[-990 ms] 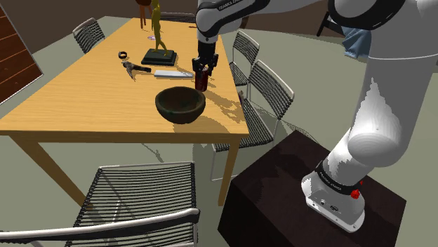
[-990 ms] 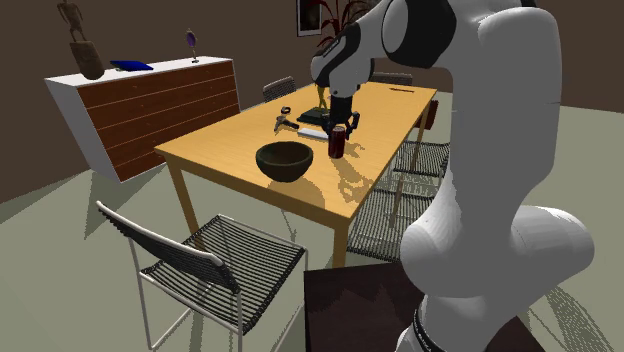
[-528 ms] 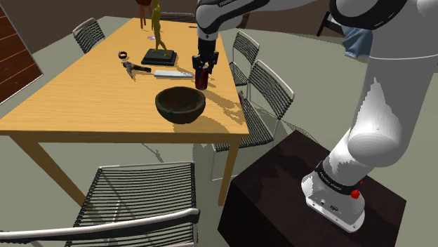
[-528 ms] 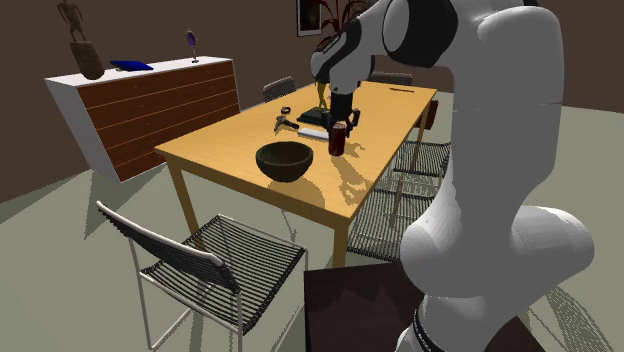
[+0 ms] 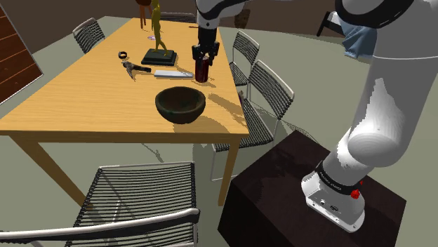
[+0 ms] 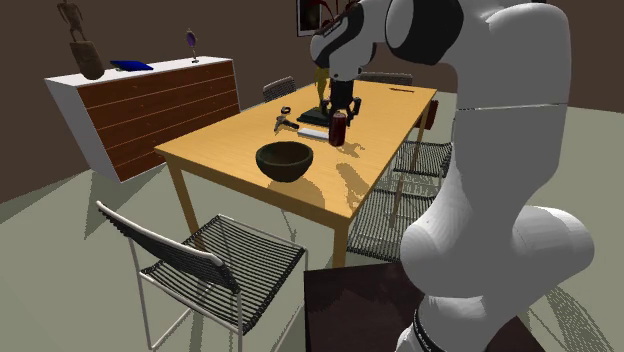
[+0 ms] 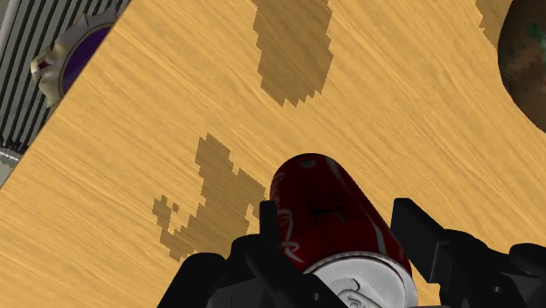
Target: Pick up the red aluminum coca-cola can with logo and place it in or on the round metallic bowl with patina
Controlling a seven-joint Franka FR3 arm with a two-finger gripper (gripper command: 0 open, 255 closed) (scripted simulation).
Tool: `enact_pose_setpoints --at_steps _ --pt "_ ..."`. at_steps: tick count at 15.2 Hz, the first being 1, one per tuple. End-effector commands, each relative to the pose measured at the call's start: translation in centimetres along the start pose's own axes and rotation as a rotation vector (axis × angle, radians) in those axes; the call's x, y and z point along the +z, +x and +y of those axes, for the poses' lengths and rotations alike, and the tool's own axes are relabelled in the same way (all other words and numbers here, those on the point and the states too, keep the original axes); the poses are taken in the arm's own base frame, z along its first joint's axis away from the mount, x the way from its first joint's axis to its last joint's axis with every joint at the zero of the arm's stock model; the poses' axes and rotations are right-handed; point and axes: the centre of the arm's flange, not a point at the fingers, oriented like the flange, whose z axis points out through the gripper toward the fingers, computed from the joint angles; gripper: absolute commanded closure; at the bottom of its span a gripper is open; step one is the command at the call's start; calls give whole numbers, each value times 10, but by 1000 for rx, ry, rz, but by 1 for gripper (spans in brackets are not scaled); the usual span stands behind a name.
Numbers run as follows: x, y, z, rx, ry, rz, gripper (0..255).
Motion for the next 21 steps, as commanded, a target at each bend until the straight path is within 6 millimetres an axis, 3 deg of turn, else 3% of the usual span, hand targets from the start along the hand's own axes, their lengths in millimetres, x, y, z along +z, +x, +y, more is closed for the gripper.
enact_pose_setpoints --at_steps 1,21 --pt "-10 0 1 0 0 0 255" --pt "-116 3 1 0 0 0 255"
